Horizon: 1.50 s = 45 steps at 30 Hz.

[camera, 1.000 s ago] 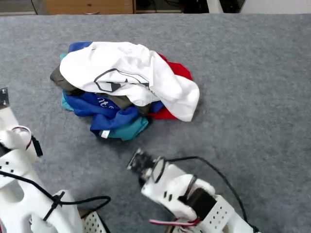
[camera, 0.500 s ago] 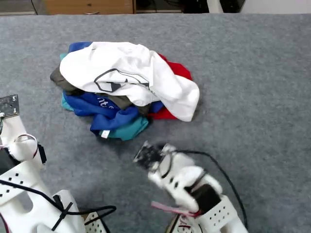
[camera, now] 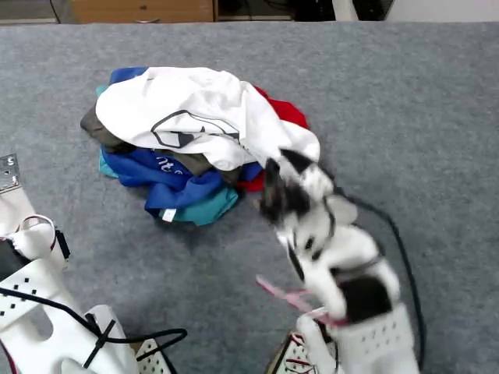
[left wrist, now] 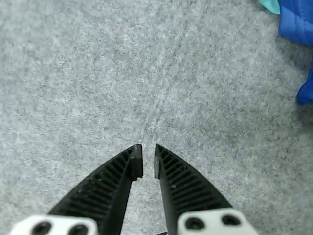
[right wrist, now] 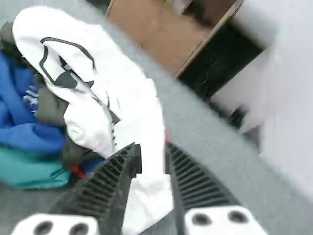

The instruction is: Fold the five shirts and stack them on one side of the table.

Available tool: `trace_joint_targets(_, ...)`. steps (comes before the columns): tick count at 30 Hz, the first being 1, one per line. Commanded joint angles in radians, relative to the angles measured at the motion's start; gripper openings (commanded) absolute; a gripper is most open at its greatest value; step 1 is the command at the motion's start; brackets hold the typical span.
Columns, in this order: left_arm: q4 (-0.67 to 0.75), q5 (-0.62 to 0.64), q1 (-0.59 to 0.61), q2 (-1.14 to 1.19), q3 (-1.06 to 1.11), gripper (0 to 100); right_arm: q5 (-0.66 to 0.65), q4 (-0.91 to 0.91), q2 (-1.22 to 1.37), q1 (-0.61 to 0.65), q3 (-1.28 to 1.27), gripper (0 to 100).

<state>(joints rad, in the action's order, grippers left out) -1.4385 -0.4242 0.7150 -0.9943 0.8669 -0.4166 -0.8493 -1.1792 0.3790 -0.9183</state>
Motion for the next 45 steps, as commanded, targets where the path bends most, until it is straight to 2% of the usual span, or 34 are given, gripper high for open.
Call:
trace_joint_targets(1,0.014,0.005,0.009,-0.018,0.009,6,0.086,-0.19,0.503,0.01,0.496,21.2)
trace_joint_targets(5,0.011,0.003,0.017,-0.018,0.015,6,0.135,-0.388,0.924,0.079,0.917,34.6)
trace_joint_targets(10,0.012,0.003,0.011,-0.018,0.015,6,0.138,-0.557,1.366,0.185,1.371,42.3)
trace_joint_targets(14,0.015,0.003,0.011,-0.018,0.025,6,0.138,-0.614,1.653,0.229,1.705,42.6)
trace_joint_targets(19,0.015,0.003,0.014,-0.018,0.041,6,0.138,-0.574,2.006,0.232,2.051,42.5)
trace_joint_targets(21,0.015,0.003,0.015,-0.018,0.041,6,0.138,-0.578,2.124,0.216,2.18,39.0)
trace_joint_targets(22,0.015,0.003,0.015,-0.018,0.041,6,0.138,-0.603,2.164,0.209,2.253,33.8)
trace_joint_targets(25,0.015,0.003,0.011,-0.018,0.041,6,0.13,-0.718,2.232,0.193,2.485,5.7)
trace_joint_targets(26,0.015,0.003,0.011,-0.018,0.041,6,0.13,-0.749,2.241,0.188,2.565,0.0)
trace_joint_targets(28,0.015,0.005,0.009,-0.018,0.041,6,0.13,-0.787,2.227,0.173,2.592,6.3)
trace_joint_targets(29,0.015,0.005,0.009,-0.018,0.041,6,0.13,-0.799,2.198,0.168,2.577,6.4)
trace_joint_targets(32,0.031,0.005,0.009,-0.018,0.041,6,0.13,-0.85,2.112,0.145,2.575,0.0)
trace_joint_targets(38,0.031,0.005,0.009,-0.018,0.041,6,0.13,-0.884,1.917,0.104,2.562,0.2)
trace_joint_targets(45,0.025,0.005,0.014,-0.018,0.035,6,0.14,-0.882,1.905,0.136,2.574,0.2)
